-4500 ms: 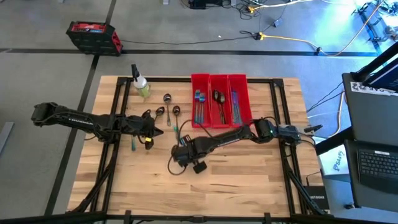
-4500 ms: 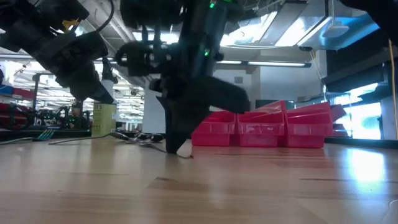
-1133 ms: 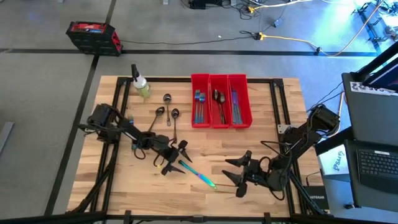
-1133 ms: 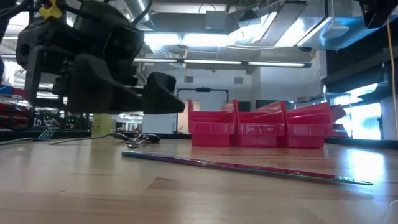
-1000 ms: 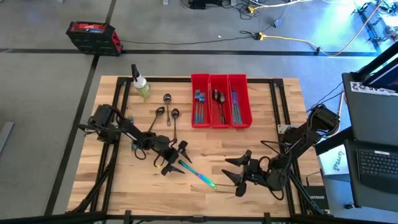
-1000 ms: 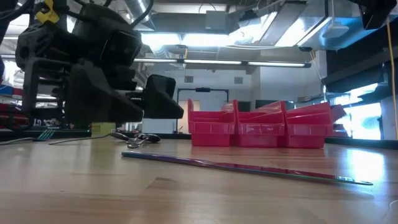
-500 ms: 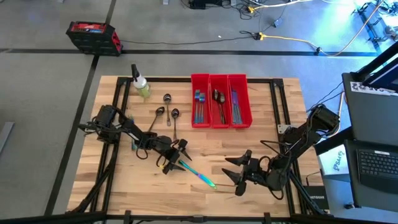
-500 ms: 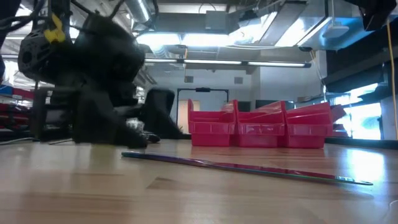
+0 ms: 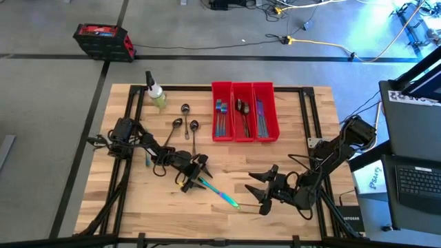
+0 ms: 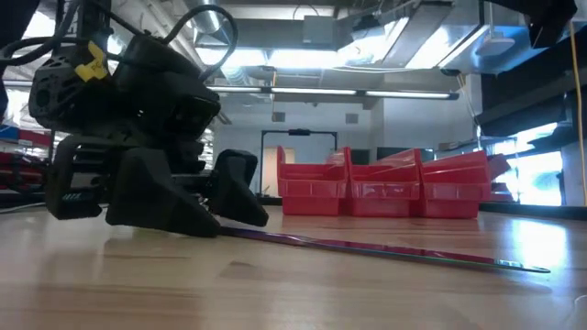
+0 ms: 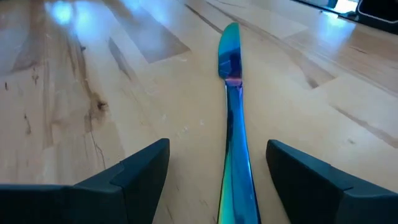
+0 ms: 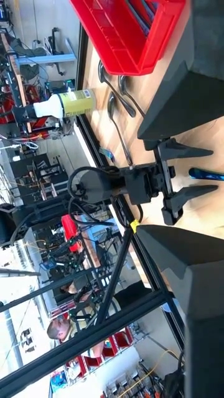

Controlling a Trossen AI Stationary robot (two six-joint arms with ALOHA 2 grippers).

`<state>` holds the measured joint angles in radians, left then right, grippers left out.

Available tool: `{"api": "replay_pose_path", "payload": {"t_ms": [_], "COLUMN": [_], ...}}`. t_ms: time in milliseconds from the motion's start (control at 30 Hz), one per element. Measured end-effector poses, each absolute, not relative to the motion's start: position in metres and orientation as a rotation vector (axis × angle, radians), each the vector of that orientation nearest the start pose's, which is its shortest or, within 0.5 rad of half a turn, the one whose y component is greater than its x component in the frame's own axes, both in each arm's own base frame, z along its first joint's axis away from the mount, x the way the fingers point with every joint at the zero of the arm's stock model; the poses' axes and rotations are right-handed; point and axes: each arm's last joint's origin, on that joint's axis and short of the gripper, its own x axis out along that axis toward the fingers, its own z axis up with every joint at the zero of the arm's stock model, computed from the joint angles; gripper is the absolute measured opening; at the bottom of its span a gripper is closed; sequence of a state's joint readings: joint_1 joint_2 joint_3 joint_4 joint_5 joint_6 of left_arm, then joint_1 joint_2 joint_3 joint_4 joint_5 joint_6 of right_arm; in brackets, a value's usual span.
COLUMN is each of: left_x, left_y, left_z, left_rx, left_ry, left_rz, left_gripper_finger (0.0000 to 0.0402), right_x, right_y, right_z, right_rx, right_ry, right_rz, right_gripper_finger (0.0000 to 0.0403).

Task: Sort silverware
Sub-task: Put the blue knife into the right red silverware bin

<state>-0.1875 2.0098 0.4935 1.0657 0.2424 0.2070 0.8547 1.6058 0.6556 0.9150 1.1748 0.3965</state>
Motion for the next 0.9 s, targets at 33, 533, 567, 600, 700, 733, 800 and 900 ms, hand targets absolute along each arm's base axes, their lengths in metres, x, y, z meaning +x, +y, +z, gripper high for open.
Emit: {"api": "replay_pose_path", "payload": {"t_ms": [33,533,567,600,700,733,800,900], "left_x": [0.2852,0.2832,0.2830,0.2828,0.2827,0.2827,0.2826,0.2824], "left_y": [-0.0612,-0.0642,-0.0643,-0.0643,-0.0647,-0.0648,-0.0647,-0.0643], "left_z": [0.0590,0.0576,0.0575,0.0574,0.0573,0.0573,0.0571,0.0566], "left_rx": [0.163,0.122,0.135,0.146,0.191,0.197,0.205,0.206], "left_ry": [0.420,0.435,0.433,0.431,0.420,0.418,0.418,0.424], "left_rz": [-0.463,-0.515,-0.515,-0.517,-0.528,-0.529,-0.529,-0.514], "left_gripper_finger": [0.0257,0.0233,0.0226,0.0218,0.0190,0.0181,0.0167,0.0148], "right_x": [0.2166,0.2166,0.2166,0.2166,0.2166,0.2166,0.2166,0.2165], "right_y": [0.2084,0.2087,0.2087,0.2087,0.2087,0.2087,0.2087,0.2086], "right_z": [0.2002,0.1988,0.1988,0.1988,0.1985,0.1985,0.1985,0.1978], "right_rx": [0.364,0.375,0.376,0.376,0.372,0.372,0.372,0.365], "right_ry": [-0.045,-0.039,-0.039,-0.039,-0.037,-0.037,-0.037,-0.033], "right_rz": [-0.319,-0.313,-0.313,-0.313,-0.313,-0.313,-0.313,-0.314], "right_gripper_finger": [0.0221,0.0221,0.0221,0.0221,0.0221,0.0221,0.0221,0.0221]}}
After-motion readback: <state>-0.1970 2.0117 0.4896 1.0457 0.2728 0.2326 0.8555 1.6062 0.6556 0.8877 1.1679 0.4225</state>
